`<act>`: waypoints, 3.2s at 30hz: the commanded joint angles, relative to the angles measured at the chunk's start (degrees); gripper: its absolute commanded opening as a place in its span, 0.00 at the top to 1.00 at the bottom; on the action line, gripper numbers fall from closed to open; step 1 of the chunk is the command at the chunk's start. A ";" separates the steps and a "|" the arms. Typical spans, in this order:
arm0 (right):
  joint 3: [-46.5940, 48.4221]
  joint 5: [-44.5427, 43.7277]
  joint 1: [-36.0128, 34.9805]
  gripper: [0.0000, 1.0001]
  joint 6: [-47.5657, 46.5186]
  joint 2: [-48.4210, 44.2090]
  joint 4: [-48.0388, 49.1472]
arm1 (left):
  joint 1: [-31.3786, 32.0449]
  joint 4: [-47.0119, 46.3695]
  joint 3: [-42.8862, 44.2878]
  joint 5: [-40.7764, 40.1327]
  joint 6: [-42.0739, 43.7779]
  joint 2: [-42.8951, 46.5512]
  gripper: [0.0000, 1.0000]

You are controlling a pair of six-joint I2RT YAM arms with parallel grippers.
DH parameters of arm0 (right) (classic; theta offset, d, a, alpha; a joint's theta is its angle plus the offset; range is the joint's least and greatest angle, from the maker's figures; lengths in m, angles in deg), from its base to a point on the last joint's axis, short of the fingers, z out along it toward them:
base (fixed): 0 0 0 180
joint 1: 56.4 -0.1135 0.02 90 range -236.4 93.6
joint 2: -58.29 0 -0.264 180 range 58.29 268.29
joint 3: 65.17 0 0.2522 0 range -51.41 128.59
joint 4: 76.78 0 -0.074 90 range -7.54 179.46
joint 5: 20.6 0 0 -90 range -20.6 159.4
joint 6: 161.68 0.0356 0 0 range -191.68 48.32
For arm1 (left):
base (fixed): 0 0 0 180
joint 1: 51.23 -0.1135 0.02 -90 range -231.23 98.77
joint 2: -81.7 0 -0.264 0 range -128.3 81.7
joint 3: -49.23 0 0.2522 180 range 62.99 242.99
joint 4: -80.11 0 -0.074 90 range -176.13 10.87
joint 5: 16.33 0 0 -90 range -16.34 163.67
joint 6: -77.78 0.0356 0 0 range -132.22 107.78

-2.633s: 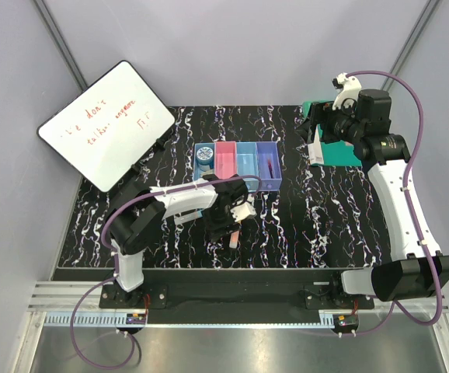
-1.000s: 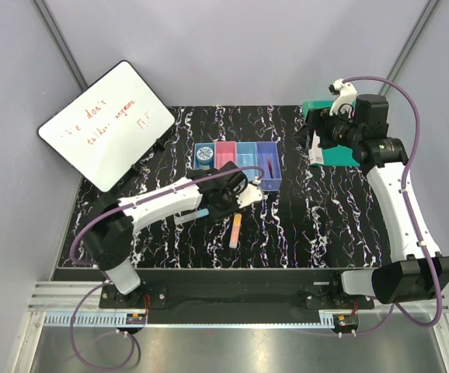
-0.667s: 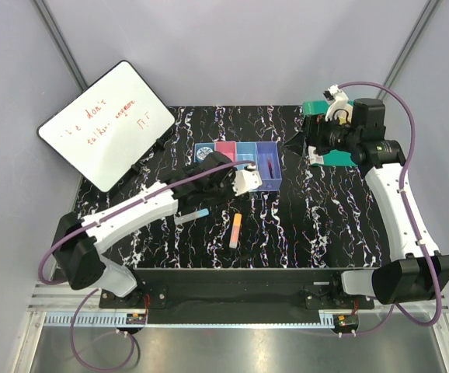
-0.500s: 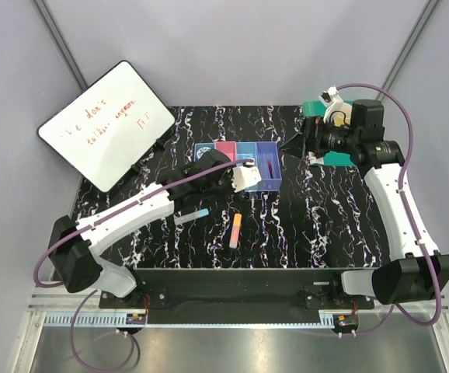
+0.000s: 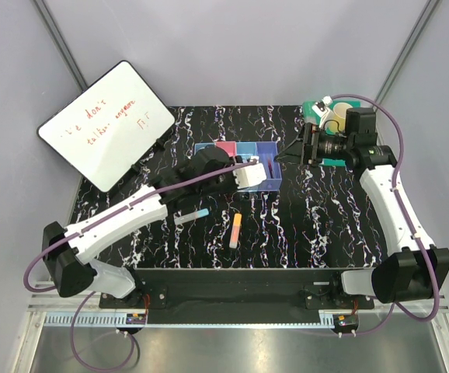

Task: Sort the stationery into containers
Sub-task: Place the stationery in the storage box.

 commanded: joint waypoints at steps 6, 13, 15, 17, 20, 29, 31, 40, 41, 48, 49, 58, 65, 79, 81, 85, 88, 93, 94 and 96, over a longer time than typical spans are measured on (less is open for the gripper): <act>-1.24 3.51 0.14 0.06 2.88 -0.49 2.61 | 5.25 -8.09 3.28 2.37 6.72 2.14 1.00; -1.50 3.60 0.05 0.06 4.11 -1.37 2.79 | 7.63 -8.71 5.74 3.17 9.18 -1.63 1.00; -1.85 3.69 0.05 0.06 4.55 -1.81 2.87 | 7.71 -8.97 6.44 2.99 9.71 -2.51 1.00; -2.38 3.86 0.05 0.07 5.17 -2.16 2.87 | 7.80 -9.15 6.97 3.34 10.15 -3.57 1.00; -2.47 3.78 0.05 0.07 5.25 -2.42 2.96 | 7.80 -9.59 7.15 3.52 11.02 -4.62 1.00; -3.96 3.69 0.05 0.08 6.57 -3.21 3.57 | 7.80 -11.43 5.56 3.52 11.47 -5.94 1.00; -4.49 3.78 -0.04 0.08 7.01 -3.48 3.84 | 7.80 -11.87 5.65 3.26 11.56 -6.29 1.00; -6.69 3.34 -0.48 0.09 8.68 -4.36 5.77 | 7.80 -13.19 6.62 3.70 11.12 -8.31 1.00; -6.78 3.34 -0.57 0.09 8.68 -4.18 5.86 | 7.80 -13.19 6.79 3.70 10.94 -8.67 1.00; -7.30 2.99 -0.83 0.10 9.47 -3.92 6.83 | 7.80 -13.28 8.81 4.22 10.50 -10.78 1.00; -7.74 2.90 -0.83 0.10 9.56 -4.00 7.00 | 7.80 -13.19 9.34 4.22 10.59 -11.21 1.00; -10.82 2.37 -0.83 0.19 9.65 -5.59 7.18 | 7.80 -13.19 11.01 4.31 11.03 -12.27 1.00; -10.21 1.67 -0.83 0.31 9.65 -5.59 7.18 | 7.80 -13.19 10.93 4.49 10.77 -12.27 1.00; -7.48 0.44 -0.83 0.40 9.21 -3.92 7.09 | 7.98 -12.23 10.14 4.84 10.06 -12.18 1.00; -6.96 0.26 -0.83 0.49 9.30 -3.65 7.18 | 7.98 -12.31 10.05 4.84 9.89 -12.10 1.00; -6.25 -0.09 -0.74 0.68 9.30 -3.13 7.00 | 8.24 -12.23 9.61 4.93 9.71 -12.10 1.00; -5.99 -0.44 -0.83 0.85 9.30 -2.95 7.00 | 8.33 -12.05 9.34 4.84 9.71 -12.10 1.00; -6.25 -0.53 -0.83 1.00 9.38 -3.04 7.00 | 8.42 -12.05 9.17 4.40 9.62 -12.18 1.00; -6.34 -0.70 -0.74 1.00 9.30 -3.12 7.00 | 8.42 -12.05 9.17 4.40 9.54 -12.18 0.98; -6.43 -0.79 -0.83 1.00 9.21 -3.30 6.92 | 8.42 -12.14 9.17 3.87 9.45 -12.10 0.67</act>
